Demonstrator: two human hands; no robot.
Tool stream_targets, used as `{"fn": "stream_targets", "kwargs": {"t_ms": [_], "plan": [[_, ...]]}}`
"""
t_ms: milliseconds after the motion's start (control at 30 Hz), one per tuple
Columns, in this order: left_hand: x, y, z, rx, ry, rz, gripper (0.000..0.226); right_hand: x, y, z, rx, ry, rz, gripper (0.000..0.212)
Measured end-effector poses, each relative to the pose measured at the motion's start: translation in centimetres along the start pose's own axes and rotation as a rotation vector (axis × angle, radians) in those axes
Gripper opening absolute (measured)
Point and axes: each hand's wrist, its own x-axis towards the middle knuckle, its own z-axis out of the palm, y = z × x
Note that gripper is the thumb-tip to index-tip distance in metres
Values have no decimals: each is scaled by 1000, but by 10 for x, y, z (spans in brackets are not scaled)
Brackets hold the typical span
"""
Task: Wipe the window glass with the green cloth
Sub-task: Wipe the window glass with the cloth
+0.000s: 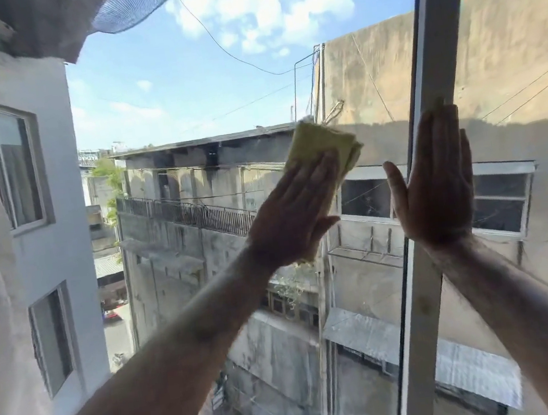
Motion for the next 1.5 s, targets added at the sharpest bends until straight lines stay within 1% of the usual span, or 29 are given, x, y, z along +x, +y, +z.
{"fn": "stream_targets", "kwargs": {"t_ms": [33,67,100,133,200,267,300,333,367,400,467,500,600,633,667,700,767,833,933,967,1000,1033,1100,1233,1300,1333,1400,1433,1500], "plan": [[-25,2,1,12,-51,76,74,0,0,0,4,-2,0,79],[-51,-1,-1,21,-72,78,74,0,0,-1,9,-7,2,79],[-76,-10,-4,26,-63,21,72,1,-1,-1,14,-10,6,79],[-99,-21,-9,33,-40,-91,69,1,-1,-2,19,-12,9,79],[-121,-44,-19,58,10,-437,70,2,-3,-2,27,-6,15,79],[-102,-66,-28,25,89,-821,71,2,-3,-3,15,-6,19,80],[-80,-73,-32,-1,144,-953,73,2,-4,-3,9,-9,18,80],[-54,-79,-36,-21,187,-1023,73,2,-4,-4,6,-15,16,80],[-28,-82,-38,-23,215,-1031,74,2,-4,-4,7,-20,16,80],[-5,-81,-38,-6,224,-987,73,2,-4,-4,9,-22,15,80],[27,-65,-31,26,200,-775,73,2,-3,-4,9,-18,9,79],[35,-50,-24,21,172,-611,73,2,-3,-4,9,-12,7,79],[12,8,0,-33,14,49,73,2,-4,-4,10,0,11,77],[-7,21,4,-35,-63,193,73,2,-4,-5,6,0,14,77],[-29,28,5,-30,-108,253,73,2,-4,-5,5,-4,17,77],[-50,29,5,-24,-108,239,72,2,-4,-6,12,-6,17,77],[-85,15,0,-27,-56,72,70,3,-4,-7,32,-7,20,78],[-106,-15,-11,0,18,-246,68,3,-4,-7,43,-15,17,78],[-93,-71,-30,7,141,-897,68,3,-3,-8,33,-15,20,77],[-77,-85,-35,-5,173,-1021,69,3,-3,-8,32,-17,21,77],[-58,-93,-39,-11,193,-1069,70,3,-3,-8,32,-20,20,77],[-37,-96,-41,-9,203,-1052,71,3,-3,-7,30,-20,19,78],[2,-87,-40,20,191,-880,71,3,-3,-6,27,-22,15,78],[29,-23,-16,-4,74,-253,76,3,-3,-5,15,-37,27,78],[1,8,-4,-11,-16,43,76,3,-3,-6,3,-40,25,77],[-21,15,-2,-12,-57,123,76,3,-4,-6,0,-42,23,77],[-75,13,-4,-12,-122,120,75,3,-5,-7,7,-40,25,78],[-100,4,-8,-17,-137,55,75,4,-5,-7,14,-37,30,79],[-140,-20,-21,-12,-127,-164,74,4,-5,-9,33,-35,28,80]]}}
